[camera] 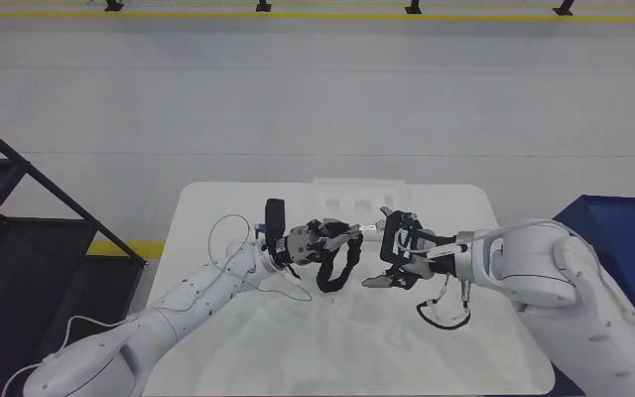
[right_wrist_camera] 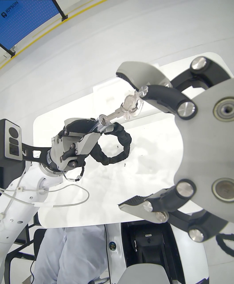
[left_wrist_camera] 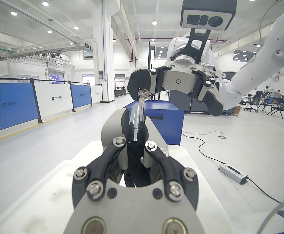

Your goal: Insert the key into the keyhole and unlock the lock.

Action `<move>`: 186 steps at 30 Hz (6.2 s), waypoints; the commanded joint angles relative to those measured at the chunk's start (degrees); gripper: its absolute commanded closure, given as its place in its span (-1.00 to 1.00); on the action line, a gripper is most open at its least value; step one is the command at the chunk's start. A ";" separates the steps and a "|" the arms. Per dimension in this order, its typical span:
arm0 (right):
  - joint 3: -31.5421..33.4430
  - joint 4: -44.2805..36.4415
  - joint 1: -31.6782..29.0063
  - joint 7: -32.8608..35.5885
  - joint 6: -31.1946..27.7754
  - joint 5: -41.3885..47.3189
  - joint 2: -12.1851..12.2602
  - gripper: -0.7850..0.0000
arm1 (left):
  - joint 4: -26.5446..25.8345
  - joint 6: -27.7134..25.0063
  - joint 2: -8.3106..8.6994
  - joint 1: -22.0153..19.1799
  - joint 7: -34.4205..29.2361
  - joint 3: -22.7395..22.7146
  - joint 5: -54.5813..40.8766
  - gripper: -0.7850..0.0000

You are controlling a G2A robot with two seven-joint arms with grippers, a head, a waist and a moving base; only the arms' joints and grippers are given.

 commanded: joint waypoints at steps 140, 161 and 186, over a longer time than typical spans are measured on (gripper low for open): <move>-6.19 4.63 8.70 4.82 1.26 11.83 4.58 -1.00 | 0.70 -7.07 -0.55 1.33 -7.07 -2.97 12.11 1.00; -1.66 7.85 4.89 1.19 1.46 16.29 5.60 -1.00 | 8.02 -13.96 -4.07 0.21 -13.97 3.83 20.53 0.47; -11.38 37.63 19.39 -12.00 -17.19 18.03 1.00 -1.00 | 13.59 -13.96 -0.34 -17.60 -13.96 8.30 3.53 -1.00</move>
